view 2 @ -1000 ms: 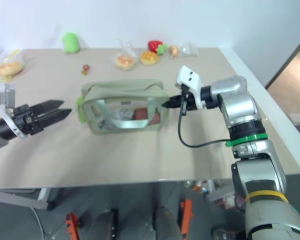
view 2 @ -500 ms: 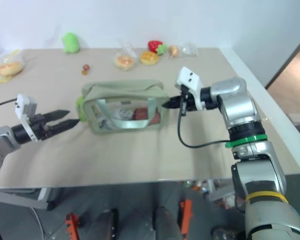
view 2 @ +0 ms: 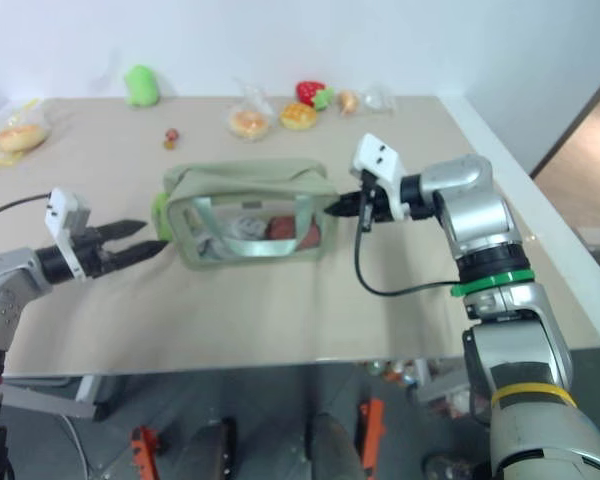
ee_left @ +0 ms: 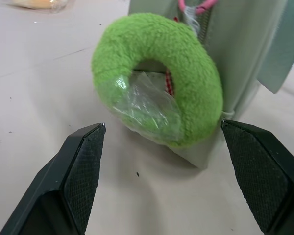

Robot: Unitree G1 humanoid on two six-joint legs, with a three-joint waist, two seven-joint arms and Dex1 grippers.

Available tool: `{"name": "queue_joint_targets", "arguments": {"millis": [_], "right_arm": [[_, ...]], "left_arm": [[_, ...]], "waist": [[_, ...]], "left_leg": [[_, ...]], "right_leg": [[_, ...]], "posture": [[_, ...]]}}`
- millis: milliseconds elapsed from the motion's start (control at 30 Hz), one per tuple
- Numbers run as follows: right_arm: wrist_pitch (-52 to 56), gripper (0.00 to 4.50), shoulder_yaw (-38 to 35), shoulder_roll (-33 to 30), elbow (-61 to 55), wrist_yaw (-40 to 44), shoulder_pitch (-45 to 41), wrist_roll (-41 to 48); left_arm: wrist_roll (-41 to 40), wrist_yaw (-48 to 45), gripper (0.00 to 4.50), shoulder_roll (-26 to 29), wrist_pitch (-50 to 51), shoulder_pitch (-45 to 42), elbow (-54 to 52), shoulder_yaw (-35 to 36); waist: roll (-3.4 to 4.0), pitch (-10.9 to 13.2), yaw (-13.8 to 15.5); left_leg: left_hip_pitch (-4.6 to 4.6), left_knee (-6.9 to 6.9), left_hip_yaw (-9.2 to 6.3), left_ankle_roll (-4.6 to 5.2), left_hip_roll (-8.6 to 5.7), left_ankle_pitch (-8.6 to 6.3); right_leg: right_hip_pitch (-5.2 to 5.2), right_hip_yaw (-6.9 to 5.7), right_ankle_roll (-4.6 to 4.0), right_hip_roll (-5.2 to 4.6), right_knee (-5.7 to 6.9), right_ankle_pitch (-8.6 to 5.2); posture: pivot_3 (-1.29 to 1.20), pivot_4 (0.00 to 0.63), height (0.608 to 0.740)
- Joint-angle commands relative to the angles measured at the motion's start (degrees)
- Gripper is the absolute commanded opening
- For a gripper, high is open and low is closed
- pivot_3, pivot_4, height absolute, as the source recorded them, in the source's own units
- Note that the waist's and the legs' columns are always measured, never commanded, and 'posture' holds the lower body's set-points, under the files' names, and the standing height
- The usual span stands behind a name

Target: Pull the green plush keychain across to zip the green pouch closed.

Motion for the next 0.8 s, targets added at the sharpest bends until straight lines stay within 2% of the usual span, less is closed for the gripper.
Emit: {"name": "queue_joint_targets", "arguments": {"millis": [33,233,367,533,567,600,800], "right_arm": [[-0.15,0.08,-1.22,-0.47,-1.88,-0.24,-0.57,0.36],[-0.27,0.08,-1.27,-0.44,-1.80,-0.41,-0.67,0.33],[-0.26,0.00,-1.28,-0.42,-1.91,-0.49,-0.61,0.34],[-0.20,0.00,-1.31,-0.44,-2.42,-0.53,-0.39,0.43],[-0.18,0.00,-1.33,-0.44,-2.50,-0.54,-0.36,0.45],[-0.04,0.00,-1.36,-0.48,-2.69,-0.53,-0.31,0.50],[0.25,0.00,-1.46,-0.53,-3.22,-0.44,-0.32,0.64]], "left_arm": [[0.16,0.26,3.94,-0.29,-1.41,-1.50,-0.73,0.88],[0.27,1.15,3.94,-1.89,-1.47,-3.21,-0.55,0.66],[1.34,2.26,2.79,-2.74,-2.39,-4.43,0.78,0.53],[2.11,2.92,1.16,-3.11,-2.59,-5.37,1.57,0.06],[2.18,2.98,0.65,-3.14,-2.49,-5.42,1.62,0.01],[2.11,2.94,0.42,-3.15,-2.27,-5.35,1.46,0.01],[1.82,2.86,0.42,-3.42,-2.23,-5.01,0.63,0.26]], "waist": [[0.00,0.00,-0.01],[0.00,0.00,0.02],[0.00,0.00,0.01],[0.00,0.00,0.00],[0.00,0.00,0.00],[0.00,0.00,0.00],[0.00,0.00,-0.01]], "left_leg": [[0.00,0.00,0.00,0.00,0.00,0.00],[0.00,0.01,0.00,0.00,0.00,0.00],[0.01,0.01,0.00,0.00,0.00,0.00],[0.01,0.01,0.00,0.00,-0.01,0.00],[0.00,0.01,0.01,0.00,0.00,0.00],[0.01,0.01,0.01,0.00,-0.01,0.00],[0.01,0.01,0.01,0.00,0.00,0.00]], "right_leg": [[0.00,0.00,0.00,0.00,0.00,0.00],[0.01,0.00,0.01,0.00,0.01,0.01],[0.01,0.02,0.03,0.00,0.01,0.02],[0.01,0.03,0.05,0.01,0.01,0.03],[0.01,0.03,0.05,0.01,0.01,0.04],[0.01,0.03,0.06,0.01,0.01,0.04],[0.01,0.03,0.05,0.01,0.01,0.04]], "posture": [[0.00,0.150,0.740],[0.00,0.150,0.740],[0.00,0.150,0.740],[0.00,0.150,0.740],[0.00,0.150,0.740],[0.00,0.150,0.740],[0.00,0.150,0.740]]}}
